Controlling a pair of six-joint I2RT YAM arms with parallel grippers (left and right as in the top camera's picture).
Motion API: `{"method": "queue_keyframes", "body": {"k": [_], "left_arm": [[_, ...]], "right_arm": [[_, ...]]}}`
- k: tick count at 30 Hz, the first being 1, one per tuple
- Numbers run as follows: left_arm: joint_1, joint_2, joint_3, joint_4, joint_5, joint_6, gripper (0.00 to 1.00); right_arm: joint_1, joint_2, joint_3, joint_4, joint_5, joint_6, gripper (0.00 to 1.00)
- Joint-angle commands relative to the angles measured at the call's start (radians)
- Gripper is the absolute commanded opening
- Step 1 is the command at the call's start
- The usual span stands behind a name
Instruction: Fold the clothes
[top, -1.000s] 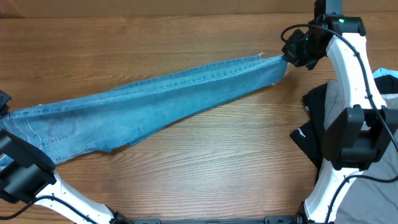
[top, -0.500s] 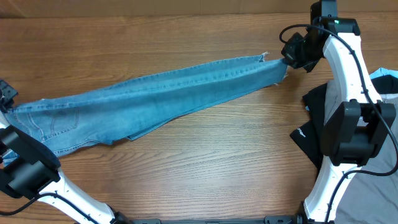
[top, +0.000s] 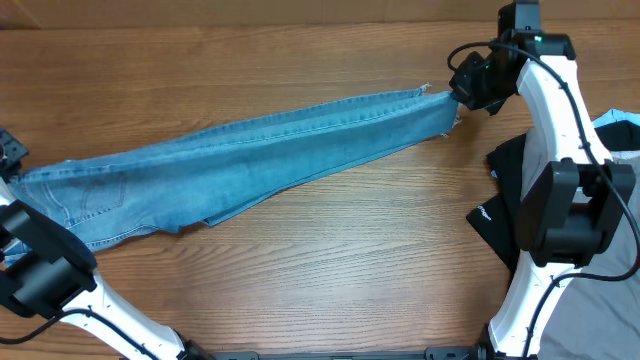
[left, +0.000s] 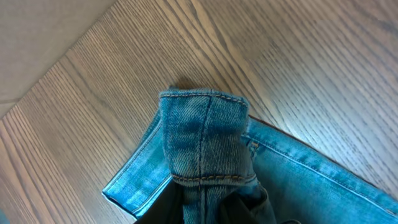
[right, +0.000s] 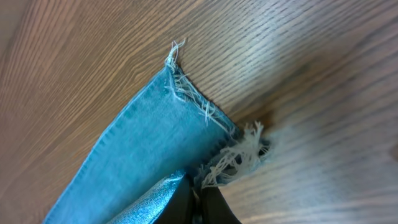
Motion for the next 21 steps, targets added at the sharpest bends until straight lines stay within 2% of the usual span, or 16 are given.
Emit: {"method": "queue_keyframes", "body": {"k": [1, 7, 8, 10, 11, 12, 13, 14, 15, 18, 21], "left_arm": [[0.010, 0.052, 0.021, 0.016, -0.094, 0.023, 0.18], [-0.003, 0.093, 0.021, 0.020, -0.095, 0.018, 0.19], [-0.003, 0.095, 0.021, 0.022, -0.094, 0.016, 0.21], [-0.006, 0.098, 0.021, 0.031, -0.092, 0.009, 0.35], [-0.008, 0.098, 0.021, 0.039, -0.084, 0.004, 0.41], [-0.008, 0.098, 0.021, 0.050, -0.074, 0.003, 0.49], [-0.009, 0.098, 0.021, 0.061, -0.066, 0.003, 0.60], [-0.009, 0.098, 0.021, 0.064, -0.064, 0.003, 0.80], [-0.009, 0.098, 0.021, 0.067, -0.064, 0.003, 0.93], [-0.009, 0.097, 0.021, 0.048, -0.064, 0.046, 1.00], [-0.009, 0.095, 0.022, 0.024, -0.058, 0.049, 1.00]], "right_arm": [[-0.032, 0.003, -0.051, 0.075, 0.060, 0.019, 0.04], [-0.019, 0.003, -0.079, 0.212, 0.030, 0.092, 0.04], [-0.015, 0.003, -0.079, 0.229, 0.030, 0.097, 0.04], [-0.003, 0.003, -0.079, 0.262, 0.031, 0.109, 0.07], [0.004, 0.003, -0.079, 0.282, 0.031, 0.113, 0.18], [0.009, 0.004, -0.079, 0.303, 0.032, 0.111, 0.50], [0.014, 0.005, -0.079, 0.323, 0.042, 0.103, 0.73], [0.017, 0.004, -0.078, 0.337, 0.046, 0.092, 0.88], [0.017, 0.004, -0.078, 0.351, 0.045, 0.078, 0.98], [-0.004, 0.003, -0.076, 0.300, 0.045, -0.018, 1.00], [-0.037, 0.003, -0.076, 0.197, 0.045, -0.085, 1.00]]}}
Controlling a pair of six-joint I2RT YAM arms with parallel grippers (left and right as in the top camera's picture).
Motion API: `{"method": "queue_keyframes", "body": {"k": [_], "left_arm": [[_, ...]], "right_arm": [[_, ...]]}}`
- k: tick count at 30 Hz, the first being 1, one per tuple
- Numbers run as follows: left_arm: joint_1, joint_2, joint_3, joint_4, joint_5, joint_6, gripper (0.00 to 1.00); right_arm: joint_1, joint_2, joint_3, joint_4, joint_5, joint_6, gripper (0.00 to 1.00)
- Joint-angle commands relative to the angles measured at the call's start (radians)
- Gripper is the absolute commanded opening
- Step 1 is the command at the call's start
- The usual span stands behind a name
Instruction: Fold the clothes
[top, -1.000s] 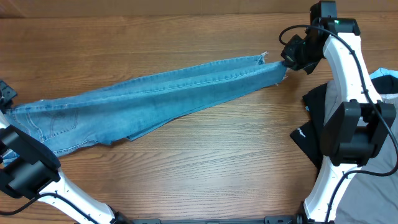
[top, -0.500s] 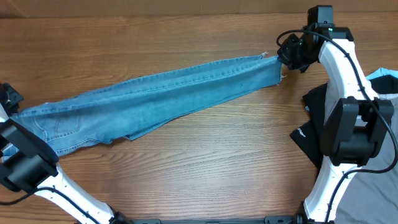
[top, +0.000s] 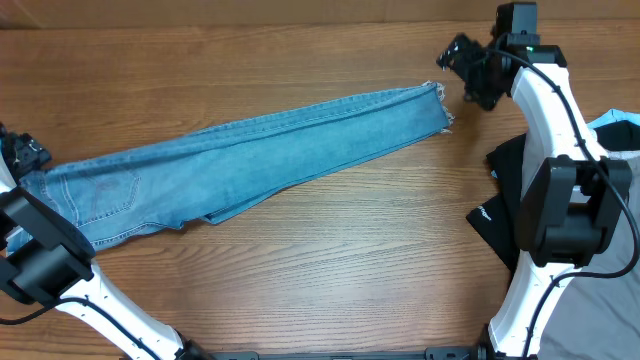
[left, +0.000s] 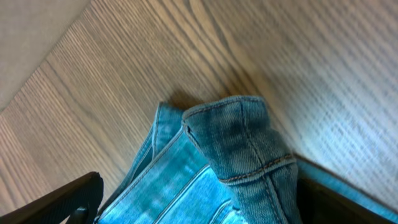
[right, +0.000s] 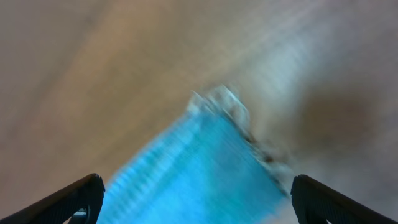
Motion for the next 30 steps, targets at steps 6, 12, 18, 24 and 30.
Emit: {"method": "queue_keyframes", "body": {"k": [6, 12, 18, 24, 30], "left_arm": [[0.003, -0.011, 0.037, -0.056, 0.117, 0.029, 1.00], [0.002, -0.070, 0.069, -0.095, 0.200, 0.028, 1.00], [0.001, -0.190, 0.071, -0.102, 0.389, 0.026, 1.00], [-0.002, -0.263, 0.071, -0.146, 0.486, 0.026, 1.00], [-0.008, -0.275, 0.070, -0.193, 0.491, 0.026, 1.00]], "right_arm": [[-0.079, 0.003, 0.002, -0.220, 0.019, -0.246, 0.85], [-0.062, 0.003, -0.085, -0.149, 0.008, -0.277, 0.65], [-0.050, 0.003, -0.272, 0.056, -0.144, -0.261, 0.60], [-0.046, 0.003, -0.328, 0.153, -0.252, -0.242, 0.60], [-0.045, 0.003, -0.360, 0.236, -0.261, -0.211, 0.49]]}}
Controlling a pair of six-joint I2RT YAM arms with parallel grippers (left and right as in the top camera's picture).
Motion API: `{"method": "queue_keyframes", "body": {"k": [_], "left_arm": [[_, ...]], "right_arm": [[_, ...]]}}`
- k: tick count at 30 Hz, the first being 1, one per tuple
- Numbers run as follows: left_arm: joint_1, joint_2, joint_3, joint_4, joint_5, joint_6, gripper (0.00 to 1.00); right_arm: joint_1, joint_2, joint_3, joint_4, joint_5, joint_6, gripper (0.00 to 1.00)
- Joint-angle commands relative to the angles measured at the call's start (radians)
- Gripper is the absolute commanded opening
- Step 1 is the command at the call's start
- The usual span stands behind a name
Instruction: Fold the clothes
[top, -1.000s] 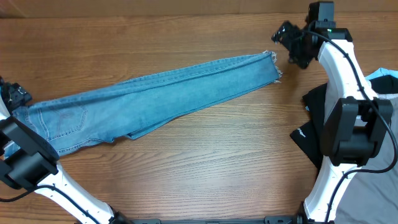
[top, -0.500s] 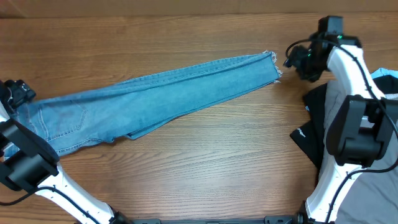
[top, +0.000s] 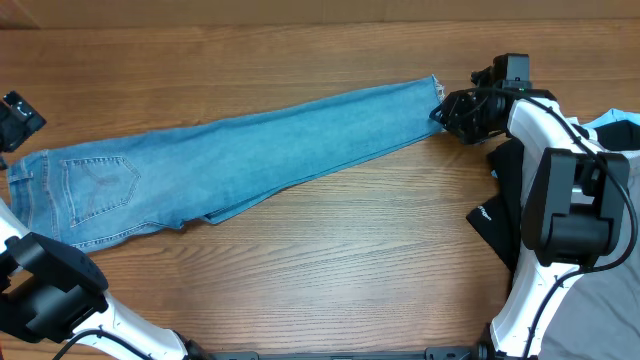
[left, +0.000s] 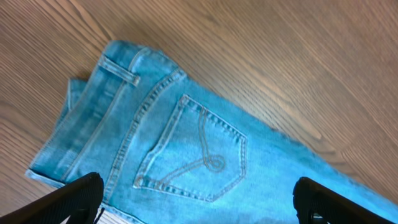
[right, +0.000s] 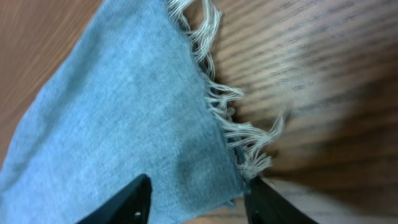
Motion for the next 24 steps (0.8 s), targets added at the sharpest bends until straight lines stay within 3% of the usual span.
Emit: {"method": "queue_keyframes", "body": {"k": [1, 7, 9, 12, 13, 17, 24], "left_arm": [[-0.007, -0.011, 0.014, -0.015, 0.037, 0.015, 1.00], [-0.007, -0.011, 0.014, -0.031, 0.035, 0.016, 1.00], [-0.007, -0.011, 0.014, -0.037, 0.034, 0.018, 1.00], [-0.007, -0.011, 0.014, -0.042, 0.032, 0.019, 1.00], [-0.007, -0.011, 0.014, -0.044, 0.032, 0.019, 1.00], [-0.007, -0.011, 0.014, -0.054, 0.032, 0.020, 1.00], [-0.007, -0.011, 0.014, -0.081, 0.033, 0.022, 1.00]], "right_arm": [[0.003, 0.005, -0.026, 0.023, -0.035, 0.013, 0.49], [0.003, 0.034, -0.039, 0.018, -0.035, 0.039, 0.50], [0.003, 0.038, -0.039, 0.053, -0.087, 0.038, 0.40], [0.003, 0.037, -0.037, 0.135, -0.164, 0.027, 0.10], [0.002, 0.034, -0.031, 0.142, -0.167, 0.027, 0.04], [-0.035, 0.002, 0.025, 0.074, -0.092, 0.027, 0.04], [-0.116, -0.115, 0.093, -0.090, 0.206, 0.000, 0.04]]}}
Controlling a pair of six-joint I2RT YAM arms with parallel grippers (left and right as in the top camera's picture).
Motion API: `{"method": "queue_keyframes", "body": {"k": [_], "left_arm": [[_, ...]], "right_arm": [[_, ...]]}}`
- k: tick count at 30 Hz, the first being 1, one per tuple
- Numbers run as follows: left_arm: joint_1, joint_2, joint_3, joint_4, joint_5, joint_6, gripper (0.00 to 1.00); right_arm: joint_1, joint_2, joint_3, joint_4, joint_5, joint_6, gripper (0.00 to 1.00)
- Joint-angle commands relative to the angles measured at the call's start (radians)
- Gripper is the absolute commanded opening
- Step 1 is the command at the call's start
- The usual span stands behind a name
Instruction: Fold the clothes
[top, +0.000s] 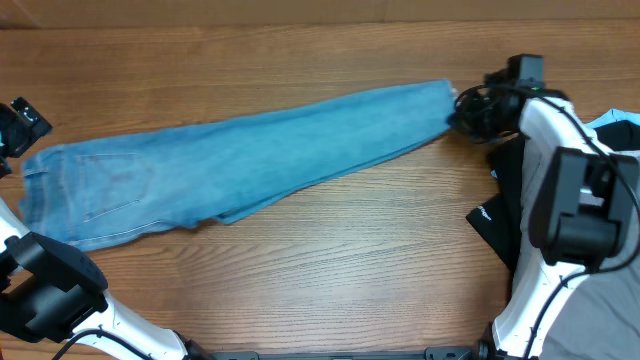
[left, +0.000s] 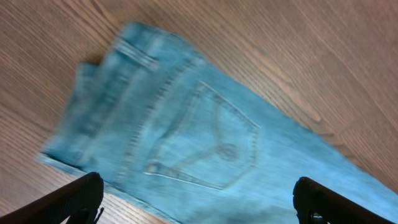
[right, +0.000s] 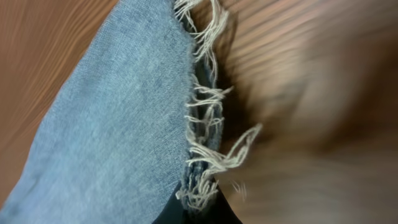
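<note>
A pair of blue jeans (top: 250, 155) lies flat and stretched across the table, with the waist and back pocket (left: 205, 140) at the left and the frayed hem (right: 208, 140) at the right. My right gripper (top: 470, 112) is shut on the hem's near corner, and the fringe is pinched between its dark fingers (right: 196, 208). My left gripper (top: 15, 125) hovers just beyond the waist end. In the left wrist view this gripper (left: 199, 202) is wide open above the waistband, holding nothing.
A black garment (top: 505, 205) lies at the right edge beside my right arm. A grey garment (top: 600, 300) and a light blue one (top: 620, 128) lie further right. Bare wooden tabletop (top: 350, 270) runs along the front.
My right gripper was open around the hem corner and is now shut on it. The whole pair of jeans sits slightly further right. My left gripper is still open above the waist.
At first both grippers were shut on the jeans, the left on the waistband and the right on the frayed hem. Then both were open and the jeans lay flat. Later the left hovered off the waist and the right straddled the hem, which it now grips.
</note>
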Motion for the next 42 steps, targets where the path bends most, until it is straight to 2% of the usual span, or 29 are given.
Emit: {"method": "queue_keyframes", "body": {"k": [1, 2, 3, 4, 5, 9, 11, 17, 18, 21, 25, 31, 33, 34, 35, 36, 37, 40, 42], "left_arm": [[-0.007, -0.011, 0.014, -0.017, 0.014, 0.022, 1.00], [-0.007, -0.011, 0.013, -0.021, 0.014, 0.022, 1.00], [-0.007, -0.011, 0.013, -0.025, 0.013, 0.022, 1.00], [-0.007, -0.011, 0.013, -0.028, 0.011, 0.023, 1.00], [-0.007, -0.011, 0.012, -0.034, 0.004, 0.027, 1.00], [-0.006, -0.004, -0.010, -0.028, -0.134, 0.026, 1.00], [-0.005, 0.006, -0.045, 0.026, -0.148, 0.035, 1.00], [-0.003, 0.094, -0.105, 0.181, -0.024, 0.239, 0.97], [-0.002, 0.132, -0.105, 0.201, 0.040, 0.292, 0.97], [-0.002, 0.206, -0.105, 0.229, 0.090, 0.357, 0.97], [-0.002, 0.285, -0.105, 0.266, 0.130, 0.397, 0.98], [-0.002, 0.374, -0.105, 0.298, 0.125, 0.403, 0.91], [0.000, 0.389, -0.105, 0.312, 0.186, 0.403, 0.81], [0.000, 0.389, -0.105, 0.315, 0.217, 0.404, 0.72], [0.002, 0.383, -0.102, 0.310, 0.274, 0.403, 0.56], [0.002, 0.380, -0.098, 0.298, 0.288, 0.403, 0.47], [0.003, 0.377, -0.089, 0.282, 0.293, 0.403, 0.33], [0.009, 0.375, -0.043, 0.206, 0.307, 0.397, 0.04], [0.014, 0.375, -0.003, 0.145, 0.306, 0.377, 0.04]], "right_arm": [[-0.064, -0.127, 0.061, -0.031, 0.217, -0.023, 0.04], [-0.074, -0.138, 0.061, -0.038, 0.208, -0.034, 0.16], [-0.081, -0.146, 0.061, -0.046, 0.191, -0.054, 0.52], [-0.087, -0.154, 0.061, -0.058, 0.180, -0.069, 0.66], [-0.094, -0.167, 0.061, -0.078, 0.177, -0.070, 0.68], [-0.113, -0.227, 0.061, -0.124, 0.121, -0.071, 0.68], [-0.113, -0.264, 0.061, -0.143, 0.066, -0.071, 0.68], [-0.072, -0.341, 0.061, -0.237, -0.114, -0.075, 0.64], [-0.047, -0.346, 0.061, -0.274, -0.134, -0.085, 0.64], [0.008, -0.346, 0.060, -0.339, -0.138, -0.121, 0.64], [0.077, -0.346, 0.060, -0.372, -0.134, -0.153, 0.64], [0.143, -0.346, 0.060, -0.374, -0.111, -0.152, 0.64], [0.158, -0.346, 0.060, -0.375, -0.111, -0.152, 0.64], [0.164, -0.346, 0.060, -0.376, -0.111, -0.152, 0.64], [0.170, -0.346, 0.060, -0.378, -0.111, -0.152, 0.64], [0.172, -0.346, 0.060, -0.378, -0.111, -0.151, 0.64], [0.171, -0.346, 0.060, -0.379, -0.110, -0.149, 0.64], [0.171, -0.346, 0.060, -0.385, -0.059, -0.140, 0.63], [0.171, -0.345, 0.059, -0.395, -0.023, -0.140, 0.63]]}}
